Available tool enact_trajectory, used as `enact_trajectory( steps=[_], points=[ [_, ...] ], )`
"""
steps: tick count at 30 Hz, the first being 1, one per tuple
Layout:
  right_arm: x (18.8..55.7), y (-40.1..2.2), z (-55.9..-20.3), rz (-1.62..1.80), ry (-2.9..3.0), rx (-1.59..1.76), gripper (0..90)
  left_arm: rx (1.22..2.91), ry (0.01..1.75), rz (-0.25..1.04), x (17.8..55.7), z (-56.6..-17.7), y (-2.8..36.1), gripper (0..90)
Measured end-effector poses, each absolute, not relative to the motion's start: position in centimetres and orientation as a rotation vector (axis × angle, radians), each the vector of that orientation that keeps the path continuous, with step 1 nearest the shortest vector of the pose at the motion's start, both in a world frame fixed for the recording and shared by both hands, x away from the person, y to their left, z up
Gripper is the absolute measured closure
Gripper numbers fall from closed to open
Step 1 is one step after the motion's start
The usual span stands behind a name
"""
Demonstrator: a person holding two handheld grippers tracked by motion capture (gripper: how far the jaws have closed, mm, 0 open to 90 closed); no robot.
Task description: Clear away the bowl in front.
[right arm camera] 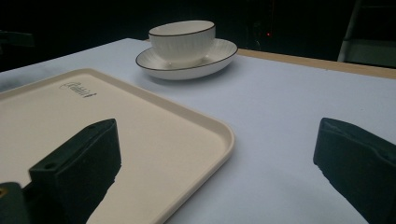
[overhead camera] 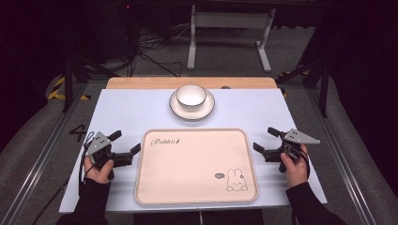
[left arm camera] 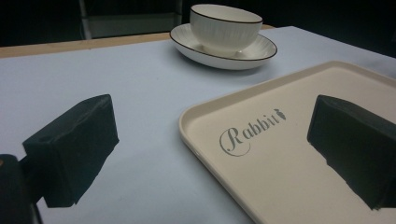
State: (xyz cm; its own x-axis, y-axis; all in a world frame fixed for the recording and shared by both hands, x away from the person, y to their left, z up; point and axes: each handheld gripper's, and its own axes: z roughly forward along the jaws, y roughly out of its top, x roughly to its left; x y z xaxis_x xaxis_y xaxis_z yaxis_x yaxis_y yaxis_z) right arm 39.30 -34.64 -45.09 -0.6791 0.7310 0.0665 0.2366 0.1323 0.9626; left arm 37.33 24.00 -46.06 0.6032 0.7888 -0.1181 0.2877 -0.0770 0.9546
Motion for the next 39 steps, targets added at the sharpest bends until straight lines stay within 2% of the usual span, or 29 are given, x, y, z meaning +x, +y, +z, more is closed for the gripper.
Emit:
enact_trajectory(
  steps=[14, 39],
  points=[
    [39.3, -34.5, -45.1, 1.582, 2.004, 0.909, 1.2, 1.683, 0.957, 0.534, 37.8, -45.7, 23.3, 4.8],
    [39.3, -34.7, -45.0, 1.584, 1.991, 0.914, 1.3, 1.674, 0.839, 0.463, 38.4, -41.2, 19.6, 6.9]
  ],
)
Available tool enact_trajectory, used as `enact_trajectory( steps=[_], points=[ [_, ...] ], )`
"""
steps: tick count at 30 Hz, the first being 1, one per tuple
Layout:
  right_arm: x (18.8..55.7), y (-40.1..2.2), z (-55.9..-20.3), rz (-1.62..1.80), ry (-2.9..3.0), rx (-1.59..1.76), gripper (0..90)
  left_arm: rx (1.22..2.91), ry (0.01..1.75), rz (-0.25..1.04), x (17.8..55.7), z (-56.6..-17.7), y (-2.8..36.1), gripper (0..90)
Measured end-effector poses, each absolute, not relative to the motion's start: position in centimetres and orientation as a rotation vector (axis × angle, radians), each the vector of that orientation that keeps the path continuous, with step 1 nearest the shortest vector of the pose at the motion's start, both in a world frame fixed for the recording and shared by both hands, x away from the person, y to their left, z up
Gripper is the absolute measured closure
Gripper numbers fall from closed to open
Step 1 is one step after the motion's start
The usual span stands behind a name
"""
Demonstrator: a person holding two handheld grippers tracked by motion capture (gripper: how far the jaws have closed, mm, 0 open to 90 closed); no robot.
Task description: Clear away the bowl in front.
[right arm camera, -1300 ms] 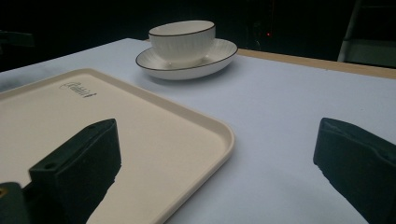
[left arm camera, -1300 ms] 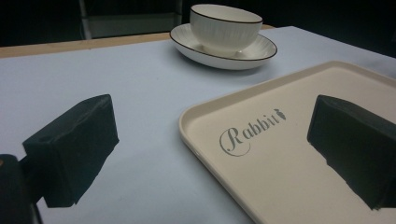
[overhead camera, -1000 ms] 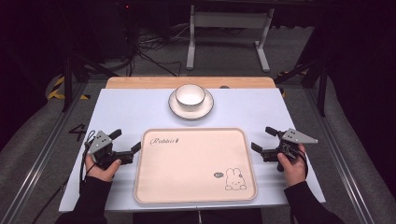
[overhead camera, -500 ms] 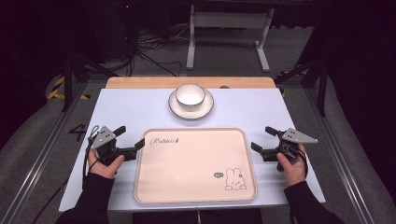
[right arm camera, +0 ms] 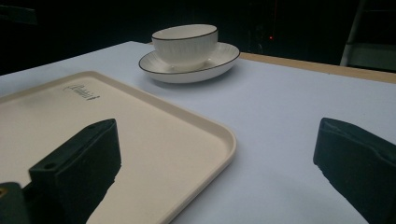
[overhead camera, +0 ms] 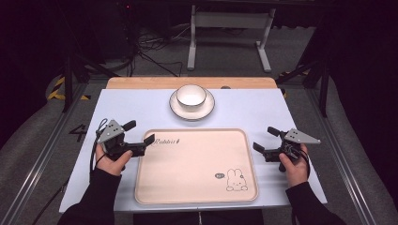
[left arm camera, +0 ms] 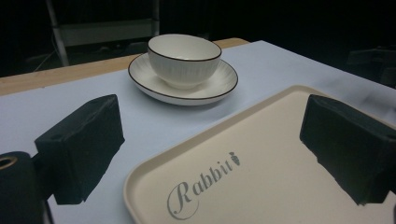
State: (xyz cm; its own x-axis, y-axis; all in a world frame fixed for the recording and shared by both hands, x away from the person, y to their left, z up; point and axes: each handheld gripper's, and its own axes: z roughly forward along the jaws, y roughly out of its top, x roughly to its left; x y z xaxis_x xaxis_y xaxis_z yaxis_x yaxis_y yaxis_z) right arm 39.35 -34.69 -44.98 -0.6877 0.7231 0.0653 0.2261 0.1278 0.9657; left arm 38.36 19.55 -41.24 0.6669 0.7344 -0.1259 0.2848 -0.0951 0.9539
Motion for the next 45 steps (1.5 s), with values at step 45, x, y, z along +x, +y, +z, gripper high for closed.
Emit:
enact_trajectory(
  steps=[45],
  points=[
    [39.3, -35.1, -44.9, 1.584, 1.973, 0.932, 1.3, 1.760, 0.741, 0.372, 42.0, -39.8, 11.7, 8.3]
  ],
)
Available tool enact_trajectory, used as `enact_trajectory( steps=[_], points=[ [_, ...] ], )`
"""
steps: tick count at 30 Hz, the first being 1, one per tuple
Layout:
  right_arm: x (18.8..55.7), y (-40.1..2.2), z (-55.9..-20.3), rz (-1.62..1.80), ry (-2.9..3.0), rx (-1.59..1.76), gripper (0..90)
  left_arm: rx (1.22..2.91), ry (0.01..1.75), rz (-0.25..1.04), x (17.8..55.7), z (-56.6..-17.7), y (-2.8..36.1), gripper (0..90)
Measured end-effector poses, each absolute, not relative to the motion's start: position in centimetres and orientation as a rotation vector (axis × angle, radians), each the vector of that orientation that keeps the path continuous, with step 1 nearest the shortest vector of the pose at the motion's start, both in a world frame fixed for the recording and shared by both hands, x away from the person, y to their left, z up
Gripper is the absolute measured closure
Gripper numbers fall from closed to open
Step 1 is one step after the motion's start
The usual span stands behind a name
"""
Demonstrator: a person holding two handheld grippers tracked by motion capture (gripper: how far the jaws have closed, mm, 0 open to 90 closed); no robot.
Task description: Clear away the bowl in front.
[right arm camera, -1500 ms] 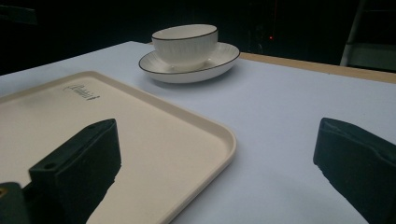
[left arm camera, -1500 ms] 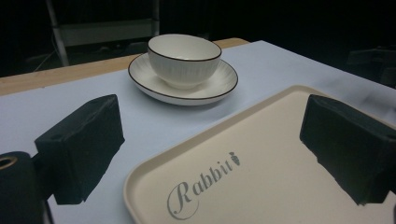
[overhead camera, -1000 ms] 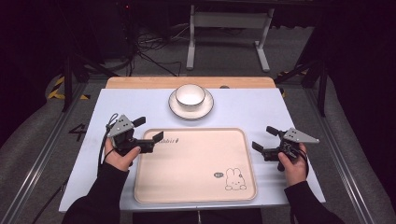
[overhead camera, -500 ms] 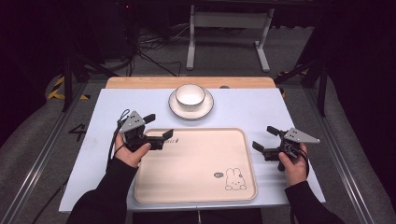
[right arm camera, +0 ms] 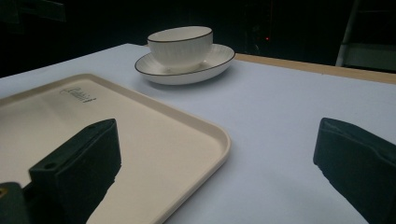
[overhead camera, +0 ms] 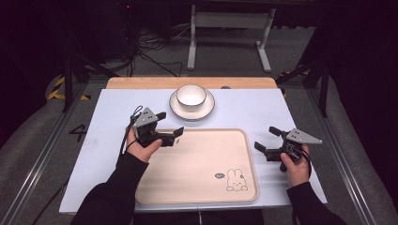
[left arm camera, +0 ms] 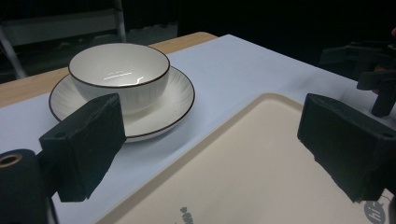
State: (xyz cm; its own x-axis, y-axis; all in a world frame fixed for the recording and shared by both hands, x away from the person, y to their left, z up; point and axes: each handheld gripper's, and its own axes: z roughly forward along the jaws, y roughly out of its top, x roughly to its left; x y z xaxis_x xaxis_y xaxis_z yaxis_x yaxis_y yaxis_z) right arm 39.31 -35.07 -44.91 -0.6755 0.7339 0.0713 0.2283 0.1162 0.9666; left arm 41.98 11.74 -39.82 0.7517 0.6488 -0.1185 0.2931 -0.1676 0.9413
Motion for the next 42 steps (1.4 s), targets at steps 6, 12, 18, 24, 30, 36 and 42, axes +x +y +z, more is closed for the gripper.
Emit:
enact_trajectory(
  steps=[6, 12, 18, 24, 30, 36, 42],
  points=[
    [39.3, -35.1, -44.9, 1.581, 1.974, 0.926, 1.3, 1.760, 0.727, 0.371, 42.7, -39.3, 10.8, 8.7],
    [39.2, -35.1, -44.9, 1.570, 1.973, 0.925, 1.5, 1.785, 0.720, 0.381, 43.7, -38.8, 9.7, 9.2],
    [39.1, -35.3, -44.9, 1.576, 1.961, 0.927, 1.5, 1.809, 0.723, 0.356, 44.5, -38.7, 8.9, 9.4],
    [39.1, -35.3, -44.8, 1.579, 1.964, 0.924, 1.5, 1.803, 0.715, 0.338, 45.2, -38.6, 8.3, 9.2],
    [39.1, -35.4, -44.9, 1.589, 1.966, 0.928, 1.4, 1.802, 0.718, 0.341, 46.0, -38.4, 7.8, 9.6],
    [39.1, -35.4, -44.9, 1.590, 1.965, 0.928, 1.4, 1.807, 0.761, 0.383, 47.4, -38.6, 7.7, 10.8],
    [39.1, -35.5, -44.9, 1.594, 1.962, 0.933, 1.5, 1.805, 0.801, 0.393, 48.9, -38.4, 7.8, 13.6]
  ],
)
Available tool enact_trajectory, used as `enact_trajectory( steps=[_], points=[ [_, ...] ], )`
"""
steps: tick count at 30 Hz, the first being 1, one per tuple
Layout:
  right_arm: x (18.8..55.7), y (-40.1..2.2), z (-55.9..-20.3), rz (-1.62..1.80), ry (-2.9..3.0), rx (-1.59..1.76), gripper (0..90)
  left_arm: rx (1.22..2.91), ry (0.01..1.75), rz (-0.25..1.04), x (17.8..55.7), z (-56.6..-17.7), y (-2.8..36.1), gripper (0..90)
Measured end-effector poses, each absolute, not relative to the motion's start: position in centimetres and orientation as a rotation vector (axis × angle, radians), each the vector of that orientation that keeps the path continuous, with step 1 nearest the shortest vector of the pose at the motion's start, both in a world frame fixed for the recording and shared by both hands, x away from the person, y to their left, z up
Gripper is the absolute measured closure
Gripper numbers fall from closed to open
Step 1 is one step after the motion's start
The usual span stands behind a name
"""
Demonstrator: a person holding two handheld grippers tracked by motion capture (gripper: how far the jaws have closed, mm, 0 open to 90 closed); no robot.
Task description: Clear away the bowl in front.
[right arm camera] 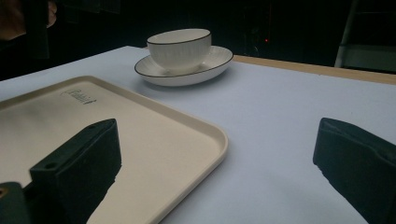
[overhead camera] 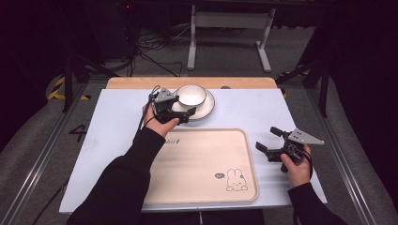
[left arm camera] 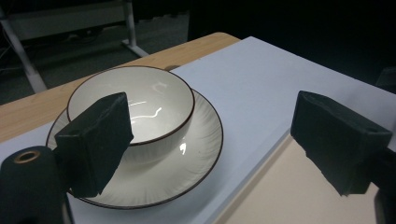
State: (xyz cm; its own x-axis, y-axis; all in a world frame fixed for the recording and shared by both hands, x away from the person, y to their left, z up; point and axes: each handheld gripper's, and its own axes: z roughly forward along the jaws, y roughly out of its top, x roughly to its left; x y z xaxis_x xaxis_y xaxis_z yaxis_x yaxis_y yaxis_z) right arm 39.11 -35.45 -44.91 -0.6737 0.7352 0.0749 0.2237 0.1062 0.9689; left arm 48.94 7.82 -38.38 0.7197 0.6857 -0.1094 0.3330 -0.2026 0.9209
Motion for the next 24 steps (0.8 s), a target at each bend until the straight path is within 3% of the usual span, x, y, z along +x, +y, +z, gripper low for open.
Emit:
enact_trajectory(
  steps=[24],
  points=[
    [39.1, -35.7, -44.9, 1.604, 1.957, 0.934, 1.5, 1.787, 0.934, 0.398, 53.4, -37.8, 7.9, 17.9]
  ],
)
